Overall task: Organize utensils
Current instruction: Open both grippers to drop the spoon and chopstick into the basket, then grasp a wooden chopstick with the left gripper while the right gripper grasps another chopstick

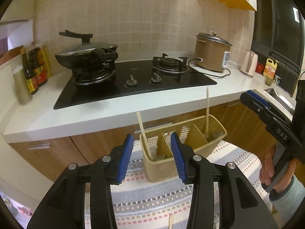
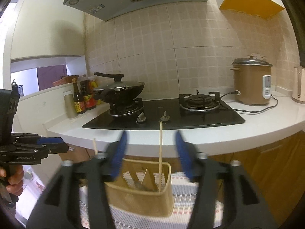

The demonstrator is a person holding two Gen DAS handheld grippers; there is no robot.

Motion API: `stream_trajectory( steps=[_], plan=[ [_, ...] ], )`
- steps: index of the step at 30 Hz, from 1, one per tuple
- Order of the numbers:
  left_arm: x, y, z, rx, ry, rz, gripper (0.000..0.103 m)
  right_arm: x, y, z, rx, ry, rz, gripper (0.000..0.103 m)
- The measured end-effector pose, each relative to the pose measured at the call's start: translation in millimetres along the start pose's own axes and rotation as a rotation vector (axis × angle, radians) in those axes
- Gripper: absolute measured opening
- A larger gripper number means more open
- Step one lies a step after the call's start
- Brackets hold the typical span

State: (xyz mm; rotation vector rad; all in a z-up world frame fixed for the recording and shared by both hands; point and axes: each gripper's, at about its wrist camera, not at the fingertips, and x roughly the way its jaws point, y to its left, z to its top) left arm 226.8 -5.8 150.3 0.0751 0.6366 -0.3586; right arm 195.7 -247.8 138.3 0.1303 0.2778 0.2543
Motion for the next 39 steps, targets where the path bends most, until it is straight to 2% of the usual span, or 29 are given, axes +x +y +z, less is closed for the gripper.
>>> stream_trajectory(
  steps=[1,5,9,12,15,19,21,24,29,31,34,36,37,39],
  plan=[
    [-7,-1,-3,0.003,-0.004,-0.002,0.046,-9,3,1,-0.009,0.015,0.002,0.056],
    [-34,-8,-20,0.021,-0.008,-0.009,0.051,-41,13,-3,-0.014,0.11,0.04,0.056],
    [-52,-12,-51,0.007,0.035,-0.033,0.056,-59,33,-26,-0.065,0.317,0.065,0.056],
    [-55,-9,-76,-0.019,0.075,-0.056,0.057,-59,46,-60,-0.084,0.522,0.05,0.056],
    [-48,-3,-108,-0.056,0.128,-0.07,0.057,-59,54,-108,-0.038,0.726,0.093,0.056],
    [-26,7,-155,-0.14,0.223,-0.13,0.055,-61,58,-163,0.01,0.889,0.089,0.056],
    [-10,12,-176,-0.179,0.275,-0.144,0.055,-61,58,-179,0.042,0.929,0.088,0.056],
    [6,13,-197,-0.182,0.317,-0.136,0.053,-61,58,-195,0.091,0.953,0.088,0.056],
    [13,12,-219,-0.177,0.336,-0.155,0.052,-68,66,-206,0.048,0.95,0.061,0.056],
    [13,12,-225,-0.179,0.333,-0.156,0.052,-76,80,-201,-0.052,0.905,0.026,0.056],
    [9,9,-228,-0.182,0.314,-0.164,0.052,-83,107,-197,-0.207,0.862,0.073,0.056],
    [7,9,-227,-0.185,0.303,-0.161,0.052,-81,124,-201,-0.277,0.864,0.103,0.054],
    [6,10,-226,-0.188,0.301,-0.162,0.052,-78,131,-204,-0.319,0.867,0.098,0.052],
    [5,12,-226,-0.194,0.302,-0.163,0.052,-71,140,-211,-0.389,0.875,0.09,0.038]
  ],
)
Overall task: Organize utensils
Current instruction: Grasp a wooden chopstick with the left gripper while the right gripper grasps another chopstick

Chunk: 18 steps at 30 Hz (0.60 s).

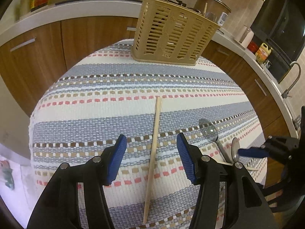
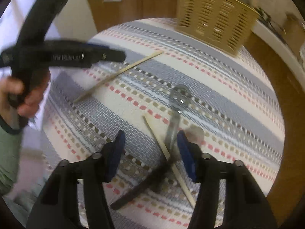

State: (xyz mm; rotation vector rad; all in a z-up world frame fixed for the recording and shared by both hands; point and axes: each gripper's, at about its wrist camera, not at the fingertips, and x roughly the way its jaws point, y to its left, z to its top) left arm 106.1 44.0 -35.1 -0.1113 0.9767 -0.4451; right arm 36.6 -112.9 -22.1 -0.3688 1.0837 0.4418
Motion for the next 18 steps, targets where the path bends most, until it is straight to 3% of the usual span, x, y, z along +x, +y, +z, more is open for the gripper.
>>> stream_trajectory(
  steps=[4,6,8,11,18],
  plan=[
    [-1,1,0,0.005,0.014,0.016,0.051,18,2,6,-0.038,0.043,-0.013,0.029],
    [0,1,0,0.009,0.018,0.017,0.051,25,2,8,-0.058,0.05,-0.019,0.014],
    [4,0,1,0.014,0.026,0.025,0.05,27,-1,12,-0.07,0.038,-0.031,0.007],
    [11,-4,3,0.023,0.04,0.032,0.047,24,-9,18,-0.057,-0.004,-0.031,0.005],
    [32,-14,15,0.041,0.067,0.071,0.044,14,-68,32,0.113,-0.076,-0.04,0.005]
  ],
)
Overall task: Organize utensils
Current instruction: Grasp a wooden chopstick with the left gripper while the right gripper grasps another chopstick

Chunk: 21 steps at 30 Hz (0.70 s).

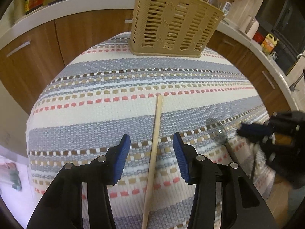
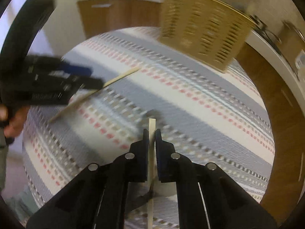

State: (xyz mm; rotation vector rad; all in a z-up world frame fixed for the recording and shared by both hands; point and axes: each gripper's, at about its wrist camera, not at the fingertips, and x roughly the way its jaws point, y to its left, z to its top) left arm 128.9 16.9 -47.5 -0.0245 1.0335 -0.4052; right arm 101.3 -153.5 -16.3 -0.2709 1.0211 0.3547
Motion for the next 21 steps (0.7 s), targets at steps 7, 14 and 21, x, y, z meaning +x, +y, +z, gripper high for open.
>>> stream_trajectory(
  steps=[7,14,21],
  plan=[
    [23,-17,17,0.042,0.039,0.082,0.043,6,-78,22,0.225,-0.029,0.006,0.005],
    [35,-28,25,0.067,0.018,0.232,0.007,42,-118,45,0.355,0.028,-0.013,0.006],
    [25,25,27,-0.282,0.011,-0.028,0.004,66,-139,44,0.439,0.116,0.053,0.006]
  ],
)
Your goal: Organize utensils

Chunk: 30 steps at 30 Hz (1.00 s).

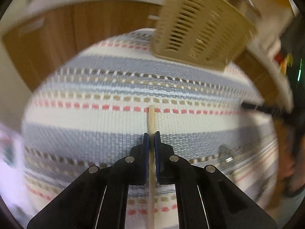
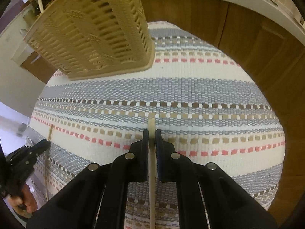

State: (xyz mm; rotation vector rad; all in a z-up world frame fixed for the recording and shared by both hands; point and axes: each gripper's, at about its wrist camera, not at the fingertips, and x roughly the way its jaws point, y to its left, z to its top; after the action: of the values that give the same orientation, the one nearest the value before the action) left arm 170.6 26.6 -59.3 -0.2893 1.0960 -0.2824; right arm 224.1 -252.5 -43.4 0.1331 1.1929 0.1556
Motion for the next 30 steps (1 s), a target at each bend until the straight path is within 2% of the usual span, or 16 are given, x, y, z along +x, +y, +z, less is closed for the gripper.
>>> stream_trajectory(
  steps=[2,5,8,9,11,13,19,26,30],
  plan=[
    [-3,10,1,-0.06,-0.008,-0.039,0.004,0,-1,1,0.001,0.007,0.0,0.006],
    [-8,11,3,-0.063,-0.025,-0.036,0.004,-1,-2,-3,-0.002,0.031,0.009,0.007],
    [-12,7,5,-0.037,-0.024,-0.018,0.004,-6,2,-11,-0.037,0.047,0.004,0.015],
    [-13,5,5,-0.026,-0.022,-0.007,0.006,-8,6,-17,-0.048,0.05,0.0,0.021],
    [-13,5,3,-0.008,-0.007,-0.013,0.01,-11,10,-28,-0.068,0.057,0.0,0.027],
    [-12,3,3,0.037,0.031,-0.002,0.015,-12,10,-35,-0.083,0.077,0.002,0.029],
    [-3,-16,-7,0.167,0.084,0.131,0.017,-16,19,-54,-0.125,0.102,-0.036,0.029],
    [2,-34,-8,0.261,0.115,0.176,0.029,-14,28,-62,-0.165,0.103,-0.092,0.029],
    [6,-44,-9,0.306,0.12,0.201,0.032,-8,35,-62,-0.183,0.096,-0.131,0.018]
  ],
)
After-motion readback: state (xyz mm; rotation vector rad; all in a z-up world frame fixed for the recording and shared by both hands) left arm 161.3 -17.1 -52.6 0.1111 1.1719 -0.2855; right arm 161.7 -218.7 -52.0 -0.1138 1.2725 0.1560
